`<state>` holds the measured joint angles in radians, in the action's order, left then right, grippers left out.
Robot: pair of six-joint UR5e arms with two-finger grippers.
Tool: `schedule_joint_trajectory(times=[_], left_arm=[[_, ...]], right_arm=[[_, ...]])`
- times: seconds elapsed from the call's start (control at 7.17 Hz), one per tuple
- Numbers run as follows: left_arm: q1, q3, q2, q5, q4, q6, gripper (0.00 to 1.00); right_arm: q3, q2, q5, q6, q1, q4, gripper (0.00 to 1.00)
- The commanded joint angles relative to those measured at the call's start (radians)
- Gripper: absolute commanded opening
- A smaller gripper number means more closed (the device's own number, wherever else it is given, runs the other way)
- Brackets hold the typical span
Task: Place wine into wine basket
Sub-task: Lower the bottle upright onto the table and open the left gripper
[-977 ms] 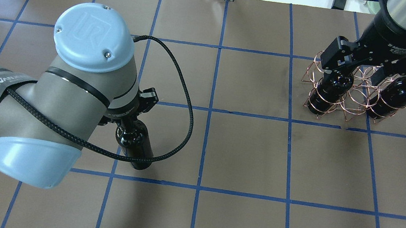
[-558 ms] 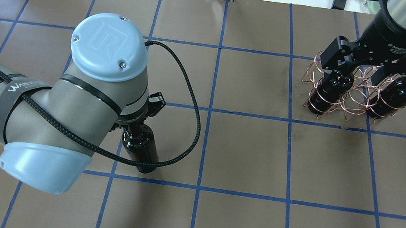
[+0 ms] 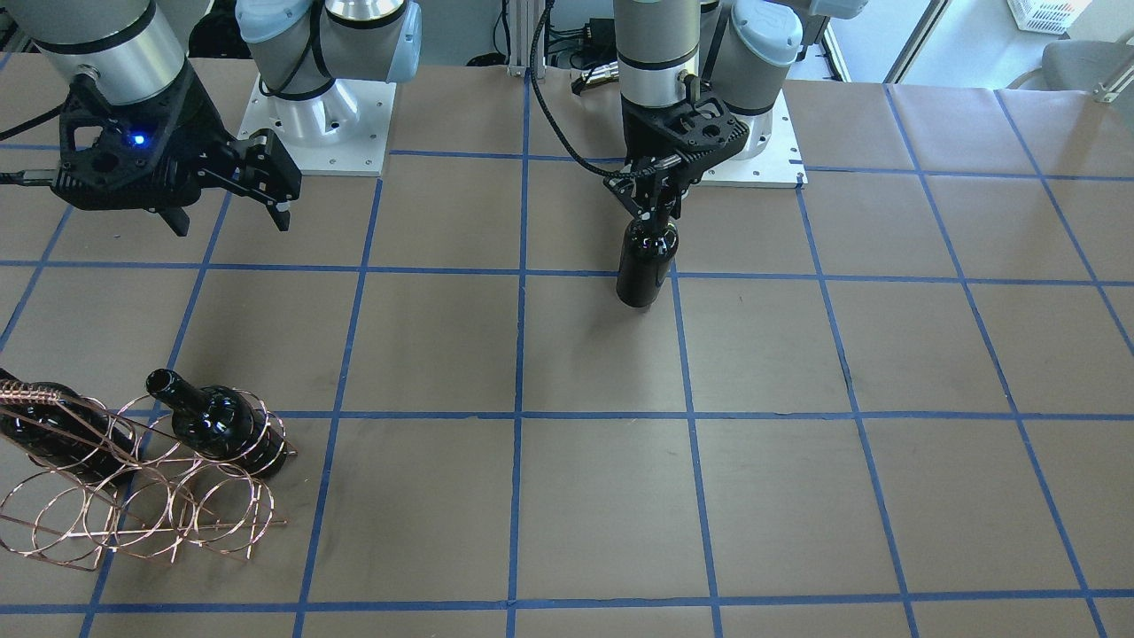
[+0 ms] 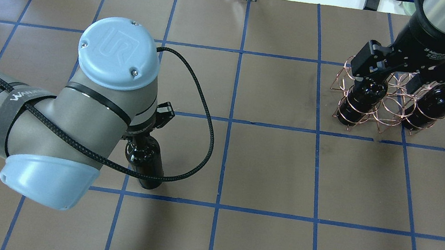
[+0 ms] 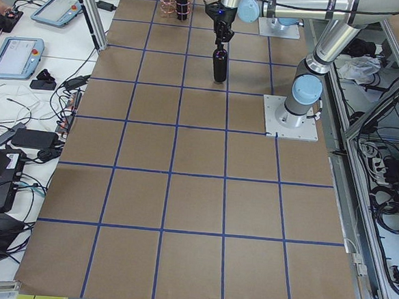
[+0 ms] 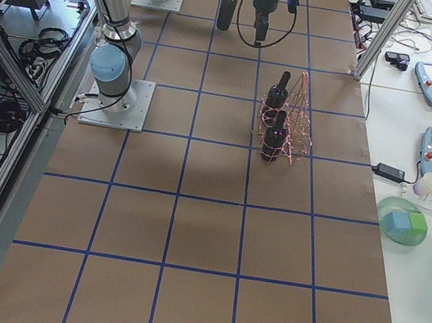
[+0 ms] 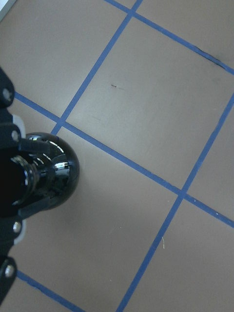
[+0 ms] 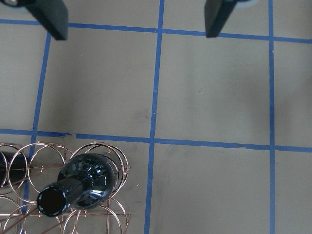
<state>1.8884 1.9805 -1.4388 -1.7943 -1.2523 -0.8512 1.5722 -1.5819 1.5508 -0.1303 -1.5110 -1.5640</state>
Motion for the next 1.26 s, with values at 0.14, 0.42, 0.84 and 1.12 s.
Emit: schedule_joint_trajectory(times=[0.14,0.42,0.84,1.12], left_arm=[[-0.003,0.029,0.0,0.003,0.043,0.004,0.0],[-0.002,0.031,-0.002,0.001,0.043,0.004,0.0],[-0.003,0.034,-0.002,0.0,0.045,0.004,0.0],[-0.002,0.035,-0.002,0.004,0.036,0.001,0.08]], right_arm=[[0.0,0.0,-0.003,0.0,0.0,0.001,1.0],[0.0,0.0,-0.001,0.0,0.0,0.001,1.0],[0.0,0.0,0.0,0.001,0.0,0.001,1.0],[0.0,-0.006,0.0,0.001,0.0,0.001,1.0]])
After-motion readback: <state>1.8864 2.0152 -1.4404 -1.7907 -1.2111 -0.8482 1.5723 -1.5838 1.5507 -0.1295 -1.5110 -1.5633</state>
